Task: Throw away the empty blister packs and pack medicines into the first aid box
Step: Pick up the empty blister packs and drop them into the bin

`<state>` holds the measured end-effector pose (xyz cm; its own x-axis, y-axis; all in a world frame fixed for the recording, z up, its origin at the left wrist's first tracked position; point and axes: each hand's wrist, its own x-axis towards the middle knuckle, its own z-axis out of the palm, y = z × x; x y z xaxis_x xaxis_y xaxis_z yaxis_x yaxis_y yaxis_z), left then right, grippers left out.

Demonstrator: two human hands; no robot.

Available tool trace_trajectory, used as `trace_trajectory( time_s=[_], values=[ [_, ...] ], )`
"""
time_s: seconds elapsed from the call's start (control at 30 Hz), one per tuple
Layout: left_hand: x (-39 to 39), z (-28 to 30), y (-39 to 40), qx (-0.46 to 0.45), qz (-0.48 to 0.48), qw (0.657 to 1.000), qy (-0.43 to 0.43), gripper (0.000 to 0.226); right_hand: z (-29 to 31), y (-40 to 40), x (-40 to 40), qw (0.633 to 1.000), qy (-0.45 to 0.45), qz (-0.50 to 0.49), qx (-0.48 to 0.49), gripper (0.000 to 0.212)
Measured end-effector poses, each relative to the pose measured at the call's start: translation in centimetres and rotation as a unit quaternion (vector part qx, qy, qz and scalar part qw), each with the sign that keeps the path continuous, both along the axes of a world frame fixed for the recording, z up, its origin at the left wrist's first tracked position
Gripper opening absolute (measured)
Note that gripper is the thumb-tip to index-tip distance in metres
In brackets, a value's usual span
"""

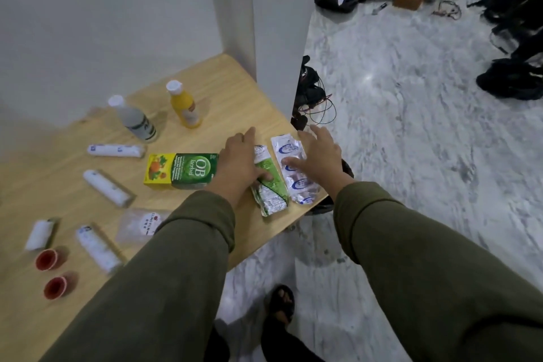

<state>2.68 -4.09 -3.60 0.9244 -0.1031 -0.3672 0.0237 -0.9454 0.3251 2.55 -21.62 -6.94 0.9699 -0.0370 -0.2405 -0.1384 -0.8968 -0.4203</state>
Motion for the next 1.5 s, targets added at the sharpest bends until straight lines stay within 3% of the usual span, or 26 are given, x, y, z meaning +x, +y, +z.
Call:
trace_trajectory(
  time_s=[0.23, 0.37, 0.5, 0.6, 0.8, 1.13, 1.5],
  values=[
    [0.0, 0.1, -0.9, -0.109, 0.061, 0.992, 0.002, 0.107, 0.0, -0.4, 0.1, 0.996, -0.027, -0.052, 0.073, 0.058],
    [-0.4, 0.0, -1.3, -0.191, 0.095, 0.976, -0.042, 0.077, -0.8, -0.6, 0.1, 0.988, -0.026, -0.108, 0.107, 0.045],
    [-0.4, 0.0, -1.6, -0.275, 0.156, 0.946, -0.074, 0.032, -0.8, -0.9, -0.7, 0.960, -0.045, -0.209, 0.182, 0.024],
    [0.2, 0.4, -2.0, -0.319, 0.170, 0.928, -0.097, 0.013, 0.2, -1.5, -1.2, 0.942, -0.053, -0.262, 0.205, 0.025],
    [2.3, 2.9, -4.1, -0.357, 0.095, 0.926, -0.075, 0.011, 3.5, -4.3, -2.3, 0.927, -0.101, -0.316, 0.174, 0.030],
    [6.6, 6.6, -12.7, -0.379, -0.046, 0.920, -0.092, 0.013, 7.3, -11.9, -2.0, 0.866, -0.175, -0.438, 0.166, 0.024],
    [12.5, -4.8, -21.5, -0.302, -0.020, 0.952, 0.038, 0.010, -5.0, -17.8, 3.0, 0.860, -0.076, -0.466, 0.193, 0.022]
  ],
)
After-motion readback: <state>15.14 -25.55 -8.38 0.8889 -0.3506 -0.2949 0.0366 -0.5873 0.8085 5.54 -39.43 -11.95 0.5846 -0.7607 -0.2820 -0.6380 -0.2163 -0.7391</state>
